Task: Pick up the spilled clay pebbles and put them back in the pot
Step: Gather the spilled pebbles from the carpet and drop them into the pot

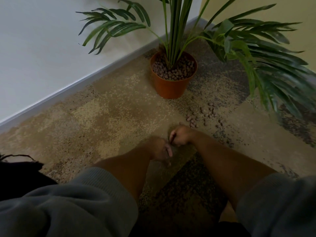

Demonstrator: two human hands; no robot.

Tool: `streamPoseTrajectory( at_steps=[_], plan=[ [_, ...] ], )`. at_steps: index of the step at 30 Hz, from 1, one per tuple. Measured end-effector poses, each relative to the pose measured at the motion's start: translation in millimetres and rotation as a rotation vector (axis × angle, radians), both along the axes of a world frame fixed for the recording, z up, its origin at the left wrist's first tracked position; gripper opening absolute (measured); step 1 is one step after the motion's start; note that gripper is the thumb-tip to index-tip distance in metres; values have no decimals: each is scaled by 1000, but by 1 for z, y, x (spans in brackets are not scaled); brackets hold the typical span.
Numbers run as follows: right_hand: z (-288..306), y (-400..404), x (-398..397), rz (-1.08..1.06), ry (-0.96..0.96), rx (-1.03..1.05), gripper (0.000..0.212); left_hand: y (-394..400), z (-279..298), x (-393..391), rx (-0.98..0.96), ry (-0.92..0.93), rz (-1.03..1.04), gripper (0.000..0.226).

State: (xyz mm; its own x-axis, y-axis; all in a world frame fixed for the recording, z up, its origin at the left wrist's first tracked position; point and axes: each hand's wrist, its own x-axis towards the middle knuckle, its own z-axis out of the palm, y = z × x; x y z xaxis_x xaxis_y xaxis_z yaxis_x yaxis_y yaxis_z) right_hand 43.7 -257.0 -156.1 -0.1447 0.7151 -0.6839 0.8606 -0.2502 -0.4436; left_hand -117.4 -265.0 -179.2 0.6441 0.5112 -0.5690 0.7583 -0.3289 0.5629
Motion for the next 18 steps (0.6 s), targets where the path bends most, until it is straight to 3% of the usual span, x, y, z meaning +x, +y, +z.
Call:
streamPoseTrajectory(
  at_steps=[7, 8, 10, 14, 18],
  plan=[
    [-4, 9, 6, -822, 641, -169, 14, 4, -3, 1, 20, -86, 181, 24],
    [-3, 12, 8, -935, 761, -193, 14, 7, 0, 5, 5, -106, 276, 26],
    [3, 20, 14, -1152, 996, -199, 17, 18, 8, 12, -204, -200, 635, 26],
    [25, 38, 18, -1422, 1296, -116, 17, 48, 29, 18, -661, -636, 1320, 26],
    [55, 59, 13, -1494, 1454, -24, 27, 86, 57, 25, -818, -1013, 1667, 27]
  ],
)
